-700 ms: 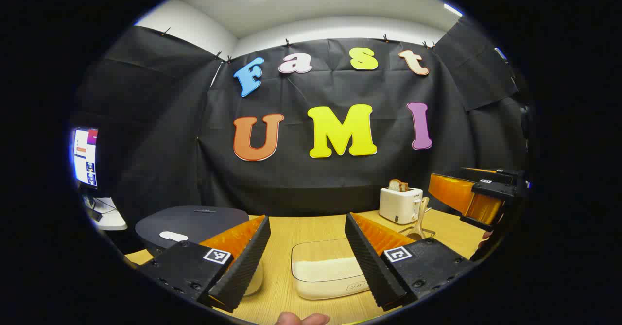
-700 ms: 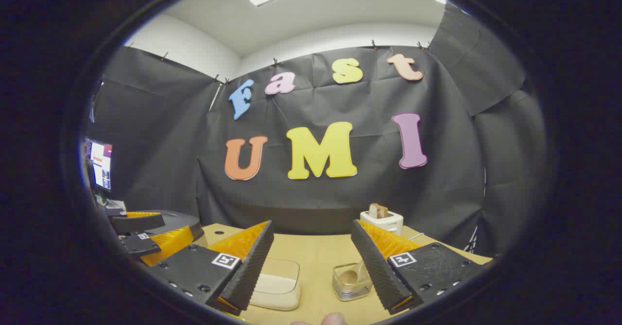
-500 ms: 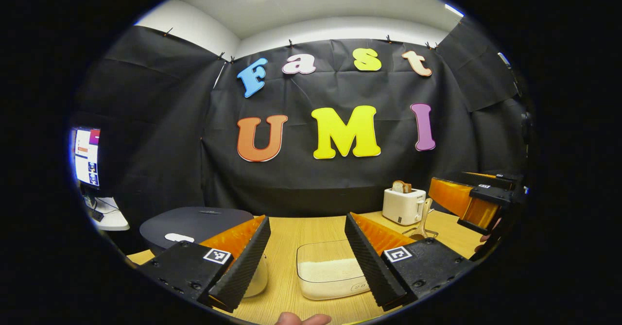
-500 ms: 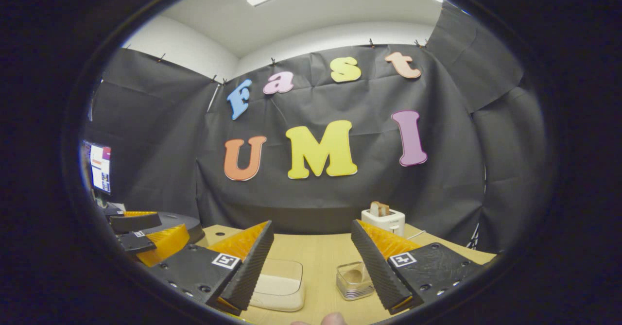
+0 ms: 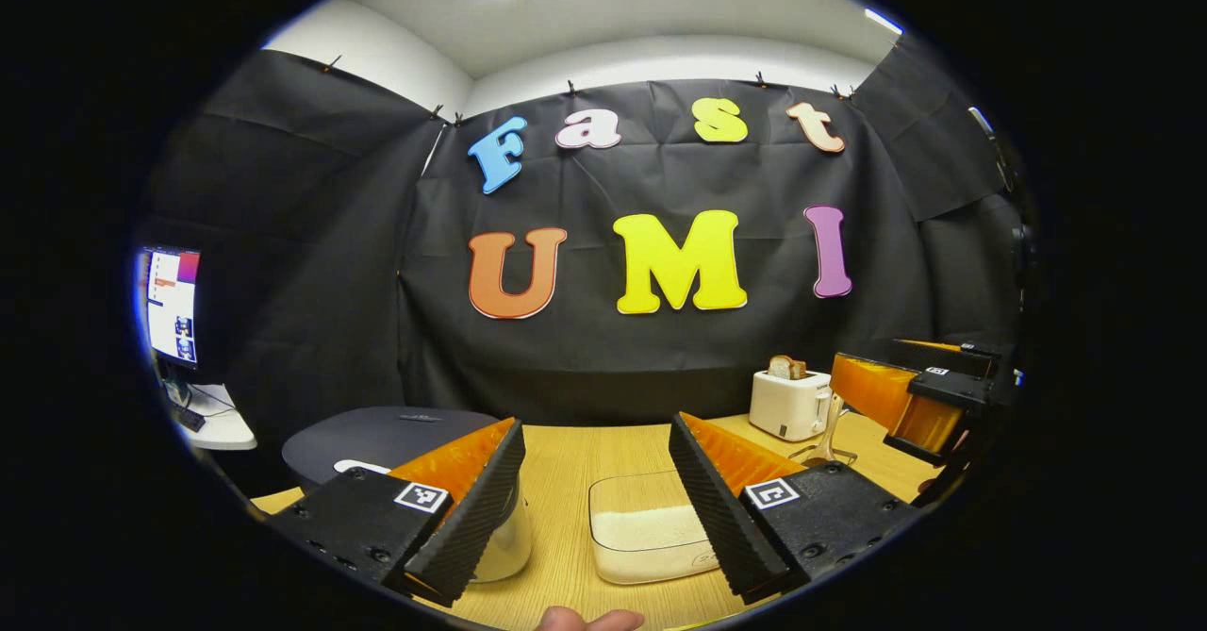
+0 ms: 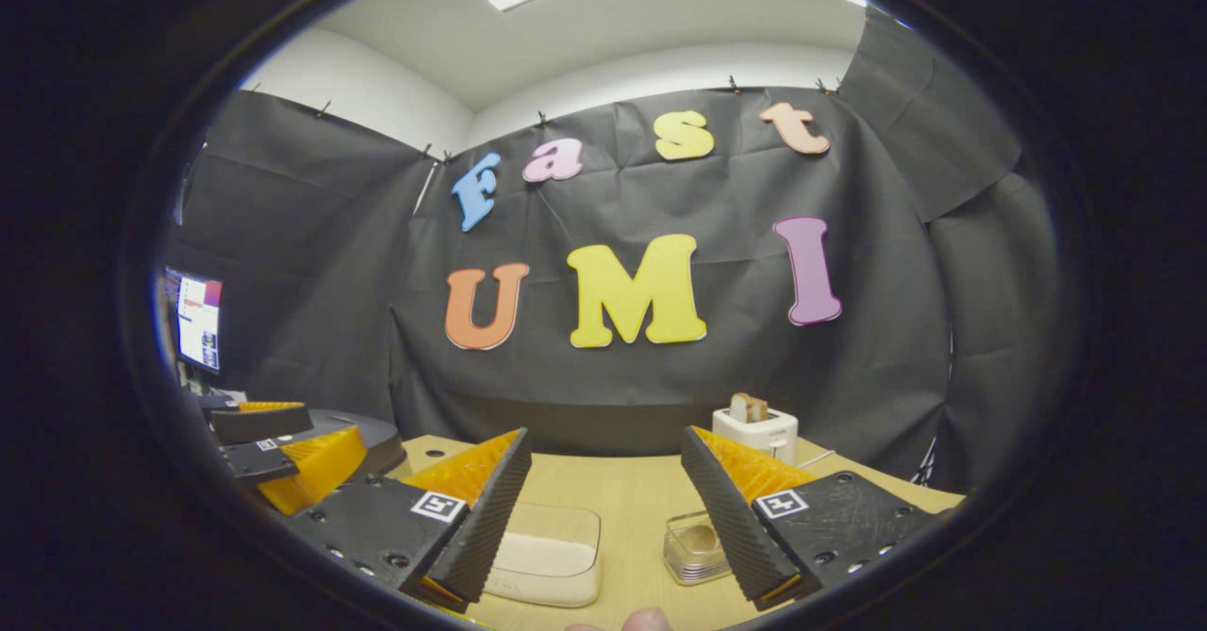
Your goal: Close the left gripper, press the button to open the rice cooker; take a wooden spoon from the chopstick holder with the right hand, scoop a spoonful of rice and pour it into the rice cooker, then put the wooden spoon back into the chopstick holder.
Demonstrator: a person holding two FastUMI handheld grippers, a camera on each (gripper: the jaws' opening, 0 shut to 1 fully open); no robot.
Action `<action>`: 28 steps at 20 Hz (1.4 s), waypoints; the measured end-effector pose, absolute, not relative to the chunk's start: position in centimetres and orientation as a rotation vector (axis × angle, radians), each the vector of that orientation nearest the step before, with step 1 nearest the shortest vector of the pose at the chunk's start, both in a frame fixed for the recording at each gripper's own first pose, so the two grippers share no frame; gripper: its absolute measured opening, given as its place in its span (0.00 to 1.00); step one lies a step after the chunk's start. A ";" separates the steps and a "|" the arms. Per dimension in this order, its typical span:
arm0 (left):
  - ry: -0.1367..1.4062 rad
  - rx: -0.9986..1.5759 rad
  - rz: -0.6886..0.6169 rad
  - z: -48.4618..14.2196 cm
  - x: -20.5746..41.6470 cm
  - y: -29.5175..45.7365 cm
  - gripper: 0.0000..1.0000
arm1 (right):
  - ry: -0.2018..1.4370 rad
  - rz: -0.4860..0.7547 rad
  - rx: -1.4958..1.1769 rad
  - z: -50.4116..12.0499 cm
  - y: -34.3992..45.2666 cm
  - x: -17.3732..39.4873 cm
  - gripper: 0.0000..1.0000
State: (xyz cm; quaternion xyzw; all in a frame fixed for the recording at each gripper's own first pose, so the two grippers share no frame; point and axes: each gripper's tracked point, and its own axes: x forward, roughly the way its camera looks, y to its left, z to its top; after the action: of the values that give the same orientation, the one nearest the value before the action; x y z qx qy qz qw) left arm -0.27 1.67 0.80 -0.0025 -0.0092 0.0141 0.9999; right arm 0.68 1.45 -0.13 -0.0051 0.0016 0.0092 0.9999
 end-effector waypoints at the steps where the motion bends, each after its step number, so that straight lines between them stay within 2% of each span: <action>1: -0.017 -0.003 0.027 0.6 -0.2 1.5 0.98 | 0.003 0.019 -0.010 -0.2 1.4 0.6 0.95; 9: -0.017 0.002 0.027 0.7 -0.2 1.1 0.98 | 0.000 0.004 -0.017 0.0 0.3 0.0 0.95; 14: 0.007 -0.016 0.077 0.5 -0.5 1.3 0.98 | -0.018 0.020 -0.056 0.4 -0.3 -0.2 0.95; 15: 0.009 -0.004 0.091 0.5 -0.7 1.8 0.98 | -0.018 0.033 -0.054 0.3 -0.3 -0.2 0.91; 16: 0.009 0.010 0.117 0.6 -0.7 2.3 0.98 | -0.018 0.052 -0.051 0.3 -0.2 -0.1 0.95; 17: 0.011 0.019 0.135 0.7 -0.8 2.6 0.99 | -0.011 0.069 -0.053 0.1 -0.3 0.1 0.95; 18: 0.022 0.026 0.147 0.6 -1.0 3.2 0.99 | -0.007 0.074 -0.067 -0.2 -0.7 0.1 0.91; 20: 0.047 0.057 0.185 0.6 -1.8 5.9 0.99 | 0.004 0.083 -0.080 -0.7 -1.5 0.2 0.96; 25: 0.140 0.191 0.281 1.1 -3.3 12.6 0.95 | 0.008 0.088 -0.044 -1.7 -3.6 0.3 0.96; 28: 0.182 0.183 0.282 2.4 -3.6 14.5 0.90 | 0.026 0.101 -0.025 -2.5 -3.9 0.7 0.96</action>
State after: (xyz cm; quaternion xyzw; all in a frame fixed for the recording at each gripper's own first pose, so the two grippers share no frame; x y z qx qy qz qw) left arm -3.58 14.53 2.43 0.0907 0.0903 0.1401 0.9818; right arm 0.71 -3.95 -2.54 -0.0124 0.0130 0.0504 0.9986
